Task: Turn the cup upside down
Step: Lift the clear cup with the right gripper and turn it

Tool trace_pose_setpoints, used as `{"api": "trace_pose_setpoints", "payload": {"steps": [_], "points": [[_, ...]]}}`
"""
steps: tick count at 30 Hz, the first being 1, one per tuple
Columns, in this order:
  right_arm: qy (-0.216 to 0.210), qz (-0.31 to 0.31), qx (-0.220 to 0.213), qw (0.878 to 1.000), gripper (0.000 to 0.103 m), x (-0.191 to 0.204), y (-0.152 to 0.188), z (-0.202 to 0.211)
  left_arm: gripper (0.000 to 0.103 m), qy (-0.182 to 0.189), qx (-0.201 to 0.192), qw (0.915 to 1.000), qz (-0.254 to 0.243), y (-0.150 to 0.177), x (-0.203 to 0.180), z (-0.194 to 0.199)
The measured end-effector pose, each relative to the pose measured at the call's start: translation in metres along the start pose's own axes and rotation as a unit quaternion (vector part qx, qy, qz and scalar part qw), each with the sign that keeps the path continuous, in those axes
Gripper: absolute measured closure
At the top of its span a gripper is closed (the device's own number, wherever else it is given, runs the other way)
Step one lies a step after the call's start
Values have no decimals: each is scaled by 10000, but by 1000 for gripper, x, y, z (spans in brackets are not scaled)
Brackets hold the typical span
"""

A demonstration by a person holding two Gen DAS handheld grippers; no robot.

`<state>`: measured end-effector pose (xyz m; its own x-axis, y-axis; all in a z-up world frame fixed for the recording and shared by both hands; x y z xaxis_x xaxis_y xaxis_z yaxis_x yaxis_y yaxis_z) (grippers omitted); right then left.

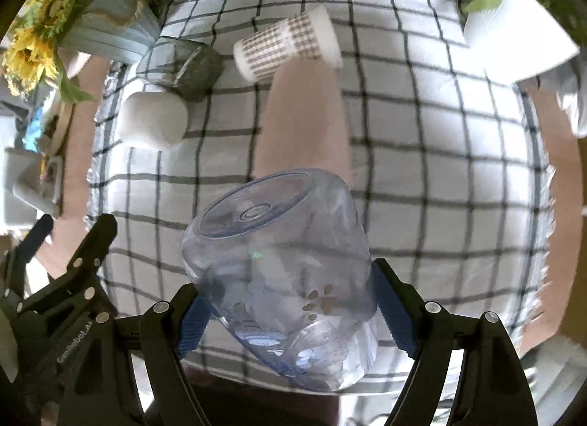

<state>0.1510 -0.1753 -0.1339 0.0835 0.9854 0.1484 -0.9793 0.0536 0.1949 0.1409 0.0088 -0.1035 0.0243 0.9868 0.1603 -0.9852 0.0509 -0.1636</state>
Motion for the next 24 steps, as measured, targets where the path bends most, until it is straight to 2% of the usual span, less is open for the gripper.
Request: {"api": "trace_pose_setpoints", "payload": {"steps": [12, 24], "points": [[-742, -709, 143, 9946, 23, 20, 22, -50, 1, -13, 351, 9994, -15, 11, 32, -29], [-730, -971, 343, 9920, 23, 26, 15, -83, 1, -96, 558, 9984, -42, 16, 37, -47]]}}
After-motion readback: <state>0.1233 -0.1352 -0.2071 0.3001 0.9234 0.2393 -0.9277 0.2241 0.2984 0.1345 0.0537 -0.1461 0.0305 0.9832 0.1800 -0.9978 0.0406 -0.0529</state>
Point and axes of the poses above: each gripper's, at about its wrist camera, not at the fingertips, and z roughly against the way its jaws point, x to its left, y to its underside, the point moved 1 cm from there along -z, roughly the way its jaws point, and after that the axes turned 11 degrees about x, right-handed, at the moved point
